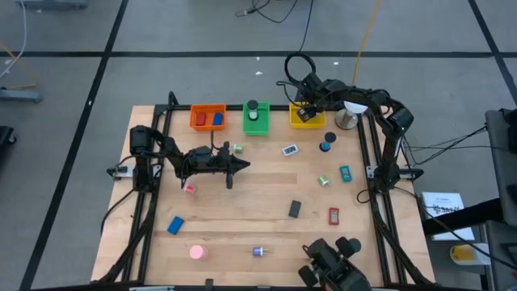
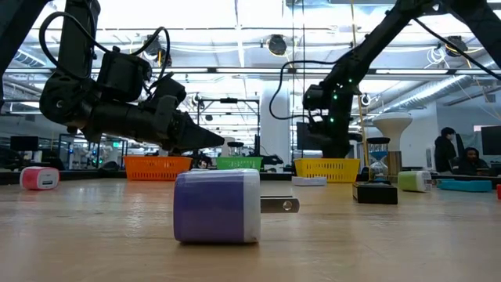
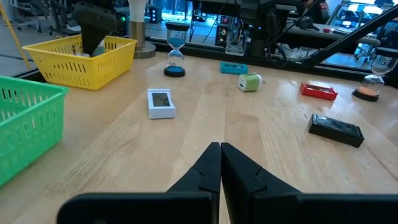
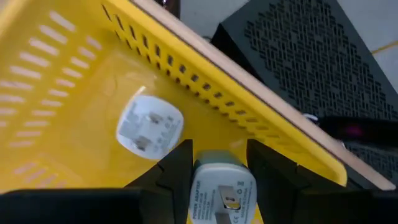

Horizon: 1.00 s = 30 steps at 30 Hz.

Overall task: Pick & Place Office items
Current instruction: Put the blue charger adapter into the yellow bin, then adjust the charger adapters in the yellow bin

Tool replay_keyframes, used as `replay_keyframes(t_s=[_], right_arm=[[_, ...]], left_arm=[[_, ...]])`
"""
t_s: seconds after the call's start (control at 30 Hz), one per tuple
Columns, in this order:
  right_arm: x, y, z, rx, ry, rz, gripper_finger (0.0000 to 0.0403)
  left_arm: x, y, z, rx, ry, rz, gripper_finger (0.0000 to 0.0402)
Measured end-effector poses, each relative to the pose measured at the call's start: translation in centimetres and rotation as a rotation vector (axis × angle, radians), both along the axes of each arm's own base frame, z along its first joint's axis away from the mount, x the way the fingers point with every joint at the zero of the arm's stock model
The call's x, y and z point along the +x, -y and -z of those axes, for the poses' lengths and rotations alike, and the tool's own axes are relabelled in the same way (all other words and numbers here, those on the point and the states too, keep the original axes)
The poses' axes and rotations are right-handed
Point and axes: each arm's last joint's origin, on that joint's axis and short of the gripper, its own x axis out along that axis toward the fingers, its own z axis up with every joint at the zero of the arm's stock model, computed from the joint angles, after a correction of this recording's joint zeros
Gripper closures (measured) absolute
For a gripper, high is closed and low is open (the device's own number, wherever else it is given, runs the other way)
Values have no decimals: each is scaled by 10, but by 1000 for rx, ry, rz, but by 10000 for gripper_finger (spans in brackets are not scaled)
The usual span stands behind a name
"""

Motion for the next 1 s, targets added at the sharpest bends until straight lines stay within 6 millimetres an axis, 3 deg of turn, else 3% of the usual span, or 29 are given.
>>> replay_keyframes(t_s=[0.3, 0.67, 0.87, 1.0], right_arm=[[0, 1, 0, -22, -24, -14, 248], [0, 2, -2, -46, -21, -12, 246], [-4, -3, -31, -166, -36, -7, 243], [-1, -12, -48, -186, 19, -36, 274]], left_arm=[[0, 0, 0, 0, 0, 0, 397], [1, 3, 0, 1, -1, 12, 392], [1, 3, 0, 4, -1, 5, 398], [1, 3, 0, 5, -1, 2, 392]])
